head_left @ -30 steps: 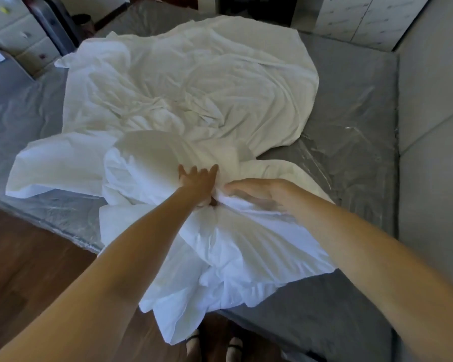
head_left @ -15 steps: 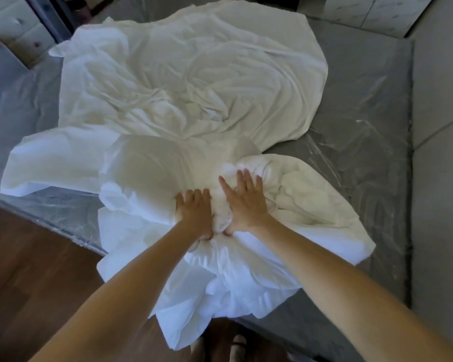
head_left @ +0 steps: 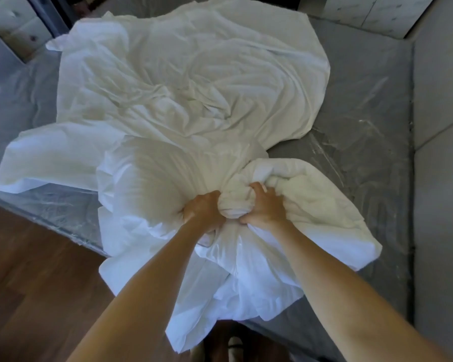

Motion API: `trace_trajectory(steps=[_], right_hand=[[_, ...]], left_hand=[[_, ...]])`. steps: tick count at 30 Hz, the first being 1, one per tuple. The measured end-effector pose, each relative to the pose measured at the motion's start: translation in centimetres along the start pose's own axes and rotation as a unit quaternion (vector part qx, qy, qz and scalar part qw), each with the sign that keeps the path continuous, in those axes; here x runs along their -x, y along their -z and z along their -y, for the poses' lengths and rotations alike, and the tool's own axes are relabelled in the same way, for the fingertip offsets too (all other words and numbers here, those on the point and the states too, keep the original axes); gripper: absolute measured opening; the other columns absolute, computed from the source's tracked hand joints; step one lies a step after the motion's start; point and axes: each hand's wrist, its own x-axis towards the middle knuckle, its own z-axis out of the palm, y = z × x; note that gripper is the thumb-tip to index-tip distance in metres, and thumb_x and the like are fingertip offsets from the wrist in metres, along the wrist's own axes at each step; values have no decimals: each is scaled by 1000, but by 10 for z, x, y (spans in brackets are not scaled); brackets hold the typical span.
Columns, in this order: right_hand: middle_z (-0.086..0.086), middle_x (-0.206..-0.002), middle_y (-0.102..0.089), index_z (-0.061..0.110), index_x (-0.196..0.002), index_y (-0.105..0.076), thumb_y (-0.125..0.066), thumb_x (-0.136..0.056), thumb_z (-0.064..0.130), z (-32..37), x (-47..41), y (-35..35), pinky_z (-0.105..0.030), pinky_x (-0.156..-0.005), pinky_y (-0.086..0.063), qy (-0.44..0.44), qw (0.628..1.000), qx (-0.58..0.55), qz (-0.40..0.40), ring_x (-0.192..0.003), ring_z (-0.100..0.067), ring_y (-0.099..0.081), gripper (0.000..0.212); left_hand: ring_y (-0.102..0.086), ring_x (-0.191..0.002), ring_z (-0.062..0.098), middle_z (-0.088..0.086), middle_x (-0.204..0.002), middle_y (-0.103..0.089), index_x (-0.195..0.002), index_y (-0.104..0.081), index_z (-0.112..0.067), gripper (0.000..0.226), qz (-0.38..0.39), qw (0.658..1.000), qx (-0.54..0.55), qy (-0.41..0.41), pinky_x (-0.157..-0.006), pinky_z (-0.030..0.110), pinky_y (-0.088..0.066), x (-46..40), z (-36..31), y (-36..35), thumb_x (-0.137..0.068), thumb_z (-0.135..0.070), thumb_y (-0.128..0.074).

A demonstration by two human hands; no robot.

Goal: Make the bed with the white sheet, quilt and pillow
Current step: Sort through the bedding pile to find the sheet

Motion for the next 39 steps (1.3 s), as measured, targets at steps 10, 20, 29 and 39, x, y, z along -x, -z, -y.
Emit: trace_trajectory(steps=[10,20,29,39], right_hand=[[4,-93,-65,25,-94,-58,-72,-41,23,35,34,50,-22,-64,-42,71,960,-267,-55,-86,-16,-60,55],[3,-84,-61,15,-92,-62,-79,-49,11,185,108,104,-21,-61,-43,268,929,-250,-51,-78,-17,-57,47],[-1,-82,-65,20,-78,-59,-73,-44,16,379,177,45,-35,-68,-50,446,887,-117,17,-83,-27,-63,37],[12,-71,-57,26,-70,-59,-72,-57,0,613,287,-119,-21,-60,-43,557,812,-68,161,-69,-8,-52,32]], left_hand=[[-61,-59,26,2,-57,-57,-63,-53,-16,9,-124,943,309,25,-54,31,-50,48,-14,68,-64,-20,-60],[-54,-57,21,-4,-56,-55,-60,-52,-21,17,-305,885,351,23,-51,27,-42,156,48,185,-69,-10,-62],[-65,-86,26,8,-92,-70,-105,-66,-15,34,-399,849,328,108,-72,31,-51,274,202,240,-70,-14,-66],[-61,-85,23,2,-95,-62,-102,-53,-16,53,-410,801,307,309,-74,36,-54,424,451,257,-62,-38,-81]])
